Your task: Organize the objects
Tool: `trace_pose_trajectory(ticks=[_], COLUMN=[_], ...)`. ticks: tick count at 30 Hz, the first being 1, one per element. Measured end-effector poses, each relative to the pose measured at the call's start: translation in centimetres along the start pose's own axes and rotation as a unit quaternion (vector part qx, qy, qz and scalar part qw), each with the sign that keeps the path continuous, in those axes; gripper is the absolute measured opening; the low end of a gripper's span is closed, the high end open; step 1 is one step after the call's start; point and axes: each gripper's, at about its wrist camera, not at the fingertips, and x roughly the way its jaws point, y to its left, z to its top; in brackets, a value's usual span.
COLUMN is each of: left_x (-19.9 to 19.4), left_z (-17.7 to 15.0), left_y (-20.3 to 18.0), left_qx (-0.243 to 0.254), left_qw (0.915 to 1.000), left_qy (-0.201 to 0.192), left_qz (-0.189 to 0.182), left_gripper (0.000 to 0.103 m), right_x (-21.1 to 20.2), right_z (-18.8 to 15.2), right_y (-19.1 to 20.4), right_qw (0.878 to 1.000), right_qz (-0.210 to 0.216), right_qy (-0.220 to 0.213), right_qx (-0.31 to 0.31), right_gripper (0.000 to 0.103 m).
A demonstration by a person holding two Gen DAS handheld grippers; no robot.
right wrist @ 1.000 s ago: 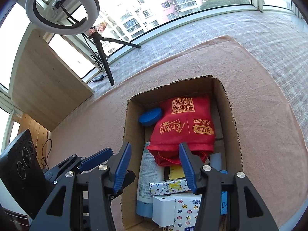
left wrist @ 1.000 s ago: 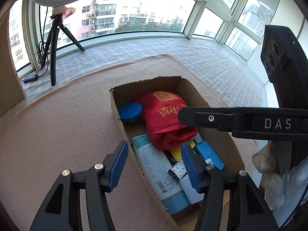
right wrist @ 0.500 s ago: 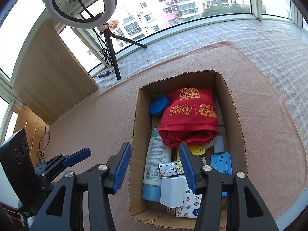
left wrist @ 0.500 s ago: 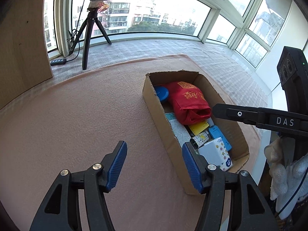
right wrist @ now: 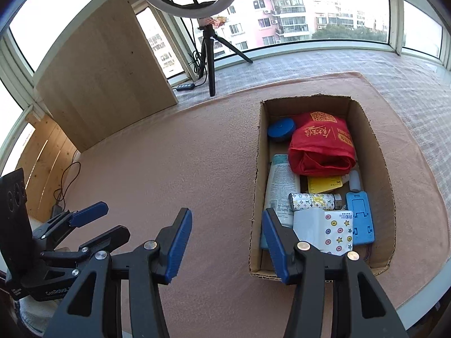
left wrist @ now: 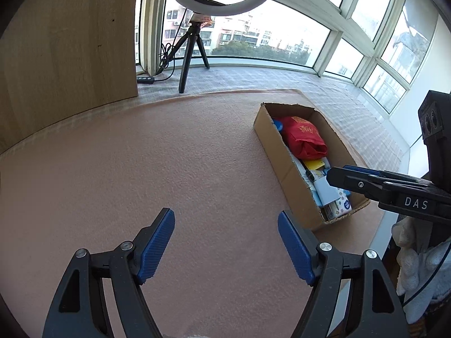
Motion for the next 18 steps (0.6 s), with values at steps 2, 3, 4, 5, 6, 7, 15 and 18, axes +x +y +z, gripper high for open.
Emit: trace_pose_trajectory(ticks=[2,3,4,5,6,7,15,18], left_x=[-1.2,-1.9,-2.4,-2.8,-3.3,-3.9,-7.7,-8.8], left_z=[-0.9,-1.4,-1.9,-2.3,-2.8,-3.4,-6.2,-6.8], left_y=[1.1,1.6,2.1,2.6,3.1,3.6,6.6,7.4], left_qx=[-0.008,-0.014,-0.018,-0.023,-0.028,-0.033,-0.084,-0.098], left_qw=[0.9999,0.9998,0.9996,0.9993,0.999,0.9987,0.993,0.9909], left_qy=[-0.004,-0.005,-0.005,-0.005,-0.005,-0.005,-0.018,-0.027], left_qz=[0.01,0.016,0.022,0.028,0.034,0.038,0.081,0.088], left_gripper=[0.08,0.082,0.084,0.086,0.086,0.087,0.096,0.097], right_x=[0.0,0.0,0.1,0.1,0.1,0.1,1.1,1.2], right_z=[-0.5,-0.8,-1.0,-1.3,-1.6,-1.9,-4.0,-4.6], right_y=[1.2,1.8,2.4,3.0,3.5,4.1,8.2,9.4], right_qw=[1.0,1.0,1.0,1.0,1.0,0.999,0.997,0.997], right_qz=[-0.001,-0.001,-0.001,-0.001,-0.001,-0.001,-0.016,-0.021], right_qy=[0.0,0.0,0.0,-0.001,-0.001,-0.001,0.006,0.005], right_qx=[-0.011,-0.017,-0.021,-0.026,-0.03,-0.035,-0.073,-0.08], right_gripper=[0.048,0.049,0.05,0.052,0.053,0.054,0.062,0.062])
